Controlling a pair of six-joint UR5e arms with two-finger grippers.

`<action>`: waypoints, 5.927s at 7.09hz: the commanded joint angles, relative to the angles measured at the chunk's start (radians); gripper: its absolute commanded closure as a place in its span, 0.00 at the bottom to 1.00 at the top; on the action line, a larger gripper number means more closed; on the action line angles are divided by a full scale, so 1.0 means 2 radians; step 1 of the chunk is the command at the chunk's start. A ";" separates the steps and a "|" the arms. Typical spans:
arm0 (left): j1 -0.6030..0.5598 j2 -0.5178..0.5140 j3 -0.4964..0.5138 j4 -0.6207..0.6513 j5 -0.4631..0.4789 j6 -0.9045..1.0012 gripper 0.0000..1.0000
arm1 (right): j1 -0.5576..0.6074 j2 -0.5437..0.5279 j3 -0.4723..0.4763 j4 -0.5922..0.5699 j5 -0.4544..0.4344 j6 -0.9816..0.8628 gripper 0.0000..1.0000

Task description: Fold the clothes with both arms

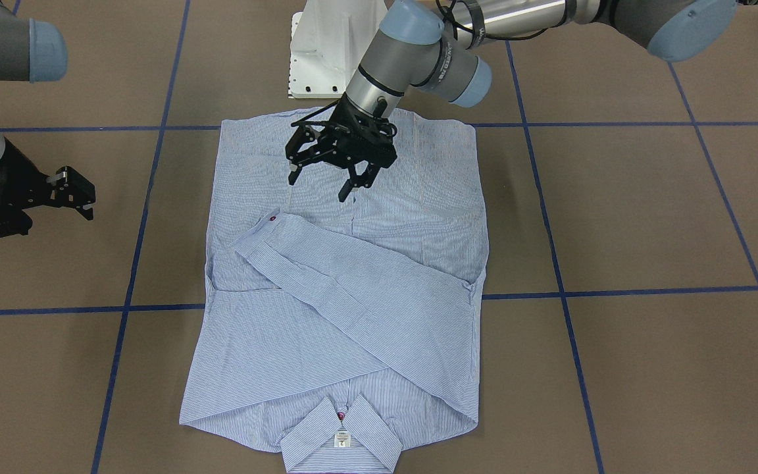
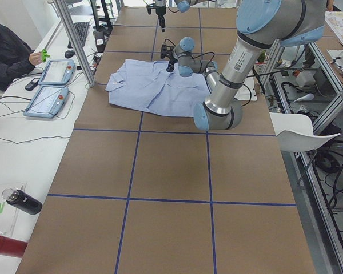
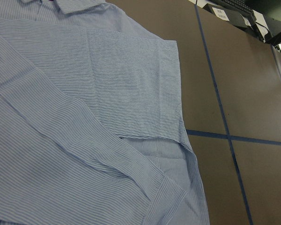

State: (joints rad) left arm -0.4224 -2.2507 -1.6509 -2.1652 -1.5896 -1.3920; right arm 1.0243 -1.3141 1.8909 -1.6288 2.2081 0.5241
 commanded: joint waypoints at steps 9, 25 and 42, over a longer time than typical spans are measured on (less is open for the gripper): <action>-0.033 0.164 -0.241 0.188 -0.042 0.025 0.01 | -0.309 -0.070 0.088 0.183 -0.153 0.419 0.02; -0.033 0.158 -0.257 0.220 -0.040 0.023 0.01 | -0.389 -0.095 0.069 0.157 -0.178 0.424 0.43; 0.003 0.213 -0.264 0.271 -0.045 -0.052 0.00 | -0.368 -0.096 0.111 0.131 -0.137 0.424 1.00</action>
State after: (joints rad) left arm -0.4671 -1.8745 -2.1775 -1.6256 -1.6835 -1.4412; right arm 0.2735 -1.5034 2.1041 -1.3669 1.9249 1.3714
